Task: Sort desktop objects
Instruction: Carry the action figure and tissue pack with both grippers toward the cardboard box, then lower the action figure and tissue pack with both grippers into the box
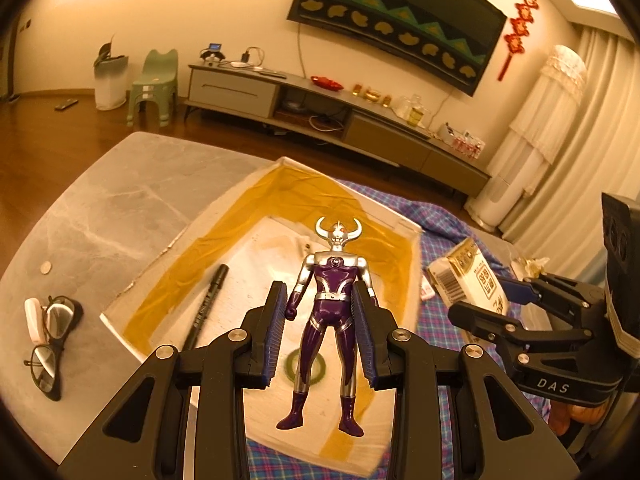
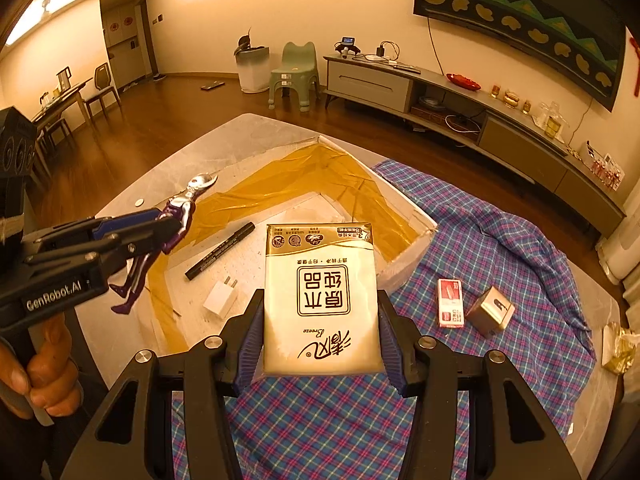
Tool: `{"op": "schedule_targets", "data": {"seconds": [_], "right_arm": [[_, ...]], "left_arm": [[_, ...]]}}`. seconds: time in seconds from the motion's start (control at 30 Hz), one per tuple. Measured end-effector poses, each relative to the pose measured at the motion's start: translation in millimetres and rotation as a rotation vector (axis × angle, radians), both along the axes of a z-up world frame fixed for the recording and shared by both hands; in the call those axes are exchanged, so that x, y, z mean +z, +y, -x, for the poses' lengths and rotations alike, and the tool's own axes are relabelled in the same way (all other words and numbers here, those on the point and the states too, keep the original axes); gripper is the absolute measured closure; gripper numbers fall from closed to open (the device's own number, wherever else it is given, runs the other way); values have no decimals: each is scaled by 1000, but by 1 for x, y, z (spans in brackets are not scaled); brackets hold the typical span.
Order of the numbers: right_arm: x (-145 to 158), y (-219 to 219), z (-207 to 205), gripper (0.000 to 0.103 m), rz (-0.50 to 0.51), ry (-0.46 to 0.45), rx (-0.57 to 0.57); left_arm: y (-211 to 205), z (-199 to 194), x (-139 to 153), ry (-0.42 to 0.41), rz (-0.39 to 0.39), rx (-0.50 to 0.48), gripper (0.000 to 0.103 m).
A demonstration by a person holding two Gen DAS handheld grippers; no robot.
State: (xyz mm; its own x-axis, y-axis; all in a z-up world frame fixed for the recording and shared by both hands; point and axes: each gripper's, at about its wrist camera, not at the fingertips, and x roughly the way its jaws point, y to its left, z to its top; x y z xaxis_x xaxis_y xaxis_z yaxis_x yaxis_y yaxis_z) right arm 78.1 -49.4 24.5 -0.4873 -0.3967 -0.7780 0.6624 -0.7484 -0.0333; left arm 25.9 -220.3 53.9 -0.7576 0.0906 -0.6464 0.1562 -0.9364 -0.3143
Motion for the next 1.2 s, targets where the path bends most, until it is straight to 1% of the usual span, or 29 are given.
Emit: {"op": "schedule_targets", "data": {"seconds": [0.2,0.43,0.63,0.8,1.0,1.13,1.2], "right_arm": [[-8,-10,18,50,-18,-17,6],[-17,-21,41,50,-26,-50,13],[-24,-35,55,50,-58,-56,32],[-33,-48,70,50,-89,-72,47],[-44,-65,85,50,-110,-110,64],[-52,-82,94,50,-118,-142,79],[-57,-91,98,50,-129,-155,85]], "left_arm": [[-17,18,-9,-48,-7,36,70],[-24,45,-25,-123,3,55,70],[-31,64,-33,-164,19,64,70],[-36,75,-36,-179,29,65,70],[-43,83,-49,-218,6,57,70],[-44,87,-58,-249,5,53,70],[-46,89,-64,-270,-11,62,69]]}}
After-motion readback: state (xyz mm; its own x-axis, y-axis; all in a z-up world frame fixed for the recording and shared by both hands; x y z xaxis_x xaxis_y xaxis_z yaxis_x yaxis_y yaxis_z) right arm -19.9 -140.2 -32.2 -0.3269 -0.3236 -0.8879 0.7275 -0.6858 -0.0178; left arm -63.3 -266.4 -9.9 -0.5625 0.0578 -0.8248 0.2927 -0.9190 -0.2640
